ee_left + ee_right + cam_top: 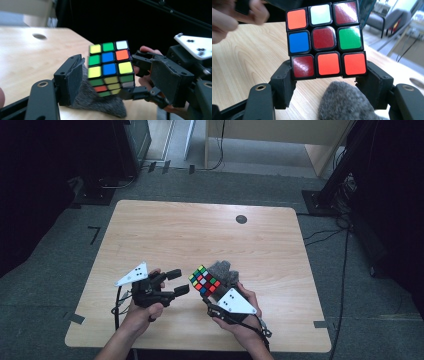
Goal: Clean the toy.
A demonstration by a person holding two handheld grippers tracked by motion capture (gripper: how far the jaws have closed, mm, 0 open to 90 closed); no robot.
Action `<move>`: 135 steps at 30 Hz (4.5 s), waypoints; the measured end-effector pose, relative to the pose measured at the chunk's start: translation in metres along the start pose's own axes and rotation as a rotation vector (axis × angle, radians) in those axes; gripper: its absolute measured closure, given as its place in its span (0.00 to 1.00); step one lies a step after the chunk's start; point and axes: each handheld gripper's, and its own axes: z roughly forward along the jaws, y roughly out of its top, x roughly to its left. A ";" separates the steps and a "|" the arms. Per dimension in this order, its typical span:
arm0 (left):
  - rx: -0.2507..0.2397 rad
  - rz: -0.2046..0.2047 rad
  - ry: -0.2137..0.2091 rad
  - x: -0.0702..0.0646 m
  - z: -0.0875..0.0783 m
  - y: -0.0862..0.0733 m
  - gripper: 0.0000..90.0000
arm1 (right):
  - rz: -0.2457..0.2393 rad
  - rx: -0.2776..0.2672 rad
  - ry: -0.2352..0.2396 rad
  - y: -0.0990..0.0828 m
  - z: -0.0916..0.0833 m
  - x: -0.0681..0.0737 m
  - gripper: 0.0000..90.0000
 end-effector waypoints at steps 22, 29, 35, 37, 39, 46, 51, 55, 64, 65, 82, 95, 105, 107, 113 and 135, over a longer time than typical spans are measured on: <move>0.245 0.707 0.318 -0.035 0.030 -0.040 0.22 | 0.432 0.119 0.204 0.018 -0.003 -0.011 0.38; 0.239 0.874 0.375 -0.044 0.032 -0.048 0.27 | 0.532 0.182 0.281 0.017 0.002 -0.011 0.38; 0.242 0.892 0.359 -0.043 0.030 -0.052 0.38 | 0.595 0.196 0.332 0.011 0.009 -0.015 0.38; 0.244 0.883 0.346 -0.042 0.029 -0.050 0.38 | 0.630 0.185 0.357 0.008 0.011 -0.016 0.37; 0.243 0.857 0.332 -0.040 0.028 -0.048 0.38 | 0.657 0.163 0.373 0.006 0.012 -0.018 0.35; 0.189 0.679 0.326 -0.020 0.017 -0.033 0.38 | 0.617 0.067 0.357 0.002 0.000 -0.026 0.17; 0.147 0.561 0.339 -0.001 0.002 -0.021 0.38 | 0.550 0.047 0.212 -0.001 -0.013 -0.041 0.18; 0.124 0.496 0.299 0.005 -0.006 -0.014 0.38 | 0.428 0.186 0.071 -0.012 -0.005 -0.046 0.23; 0.125 0.441 0.314 0.009 -0.006 -0.010 0.38 | 0.278 0.451 -0.052 -0.050 0.024 -0.034 0.40; 0.124 0.441 0.312 0.009 -0.006 -0.009 0.38 | 0.236 0.465 -0.072 -0.052 0.026 -0.033 0.41; 0.124 0.419 0.280 0.006 -0.005 -0.010 0.38 | 0.233 0.398 -0.039 -0.067 0.028 -0.035 0.37; 0.138 0.401 0.250 0.005 0.000 -0.013 0.38 | 0.289 0.376 -0.095 -0.061 0.027 -0.031 0.83; 0.176 0.404 0.165 -0.005 0.013 -0.022 0.38 | 0.245 0.042 -0.034 0.006 -0.022 -0.022 0.82; 0.190 0.425 0.153 -0.011 0.018 -0.025 0.38 | 0.223 -0.004 -0.008 0.018 -0.029 -0.014 0.82; 0.193 0.456 0.122 -0.021 0.025 -0.031 0.38 | 0.216 -0.071 0.059 0.035 -0.038 0.001 0.80; 0.257 0.583 0.200 -0.033 0.028 -0.034 0.38 | 0.282 0.036 0.070 0.032 -0.031 -0.012 0.80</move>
